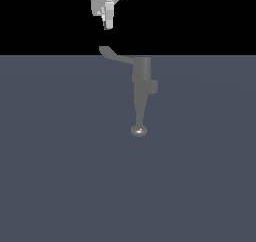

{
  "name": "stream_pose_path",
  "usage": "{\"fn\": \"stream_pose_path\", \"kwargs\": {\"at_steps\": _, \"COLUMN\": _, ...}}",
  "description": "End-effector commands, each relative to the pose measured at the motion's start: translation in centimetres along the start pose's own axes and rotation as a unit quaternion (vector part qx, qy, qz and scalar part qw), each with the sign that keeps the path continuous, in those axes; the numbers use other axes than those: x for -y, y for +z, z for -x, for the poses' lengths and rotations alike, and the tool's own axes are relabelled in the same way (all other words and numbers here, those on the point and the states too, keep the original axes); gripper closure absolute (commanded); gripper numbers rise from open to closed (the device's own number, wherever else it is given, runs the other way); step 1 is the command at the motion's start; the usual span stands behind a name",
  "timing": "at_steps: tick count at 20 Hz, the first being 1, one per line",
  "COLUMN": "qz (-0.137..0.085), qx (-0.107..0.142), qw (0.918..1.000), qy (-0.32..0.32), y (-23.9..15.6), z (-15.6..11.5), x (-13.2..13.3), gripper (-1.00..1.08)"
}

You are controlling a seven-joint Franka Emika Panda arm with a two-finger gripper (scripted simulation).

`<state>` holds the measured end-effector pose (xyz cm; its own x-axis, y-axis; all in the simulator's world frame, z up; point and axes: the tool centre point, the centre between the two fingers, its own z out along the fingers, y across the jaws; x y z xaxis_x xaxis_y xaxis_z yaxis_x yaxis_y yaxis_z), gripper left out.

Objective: Turn on the faucet by rotating a designated handle.

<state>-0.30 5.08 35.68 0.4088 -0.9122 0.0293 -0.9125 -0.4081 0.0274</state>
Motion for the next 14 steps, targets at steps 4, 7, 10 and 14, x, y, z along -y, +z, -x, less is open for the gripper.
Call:
{"fn": "stream_pose_path", "kwargs": {"at_steps": 4, "qz": -0.005, "qx": 0.005, "qw": 0.998, "qy": 0.062, "y": 2.3, "z": -0.3, "x": 2.4, "gripper": 1.08}}
{"fn": "stream_pose_path", "kwargs": {"at_steps": 7, "qz": -0.007, "qx": 0.008, "qw": 0.9959, "qy": 0.09, "y": 3.3, "z": -0.4, "x": 3.4, "gripper": 1.08}}
{"fn": "stream_pose_path", "kwargs": {"at_steps": 10, "qz": -0.009, "qx": 0.011, "qw": 0.9936, "qy": 0.112, "y": 4.2, "z": -0.5, "x": 4.2, "gripper": 1.08}}
{"fn": "stream_pose_path", "kwargs": {"at_steps": 14, "qz": -0.01, "qx": 0.014, "qw": 0.9909, "qy": 0.134, "y": 5.1, "z": -0.6, "x": 5.0, "gripper": 1.08}}
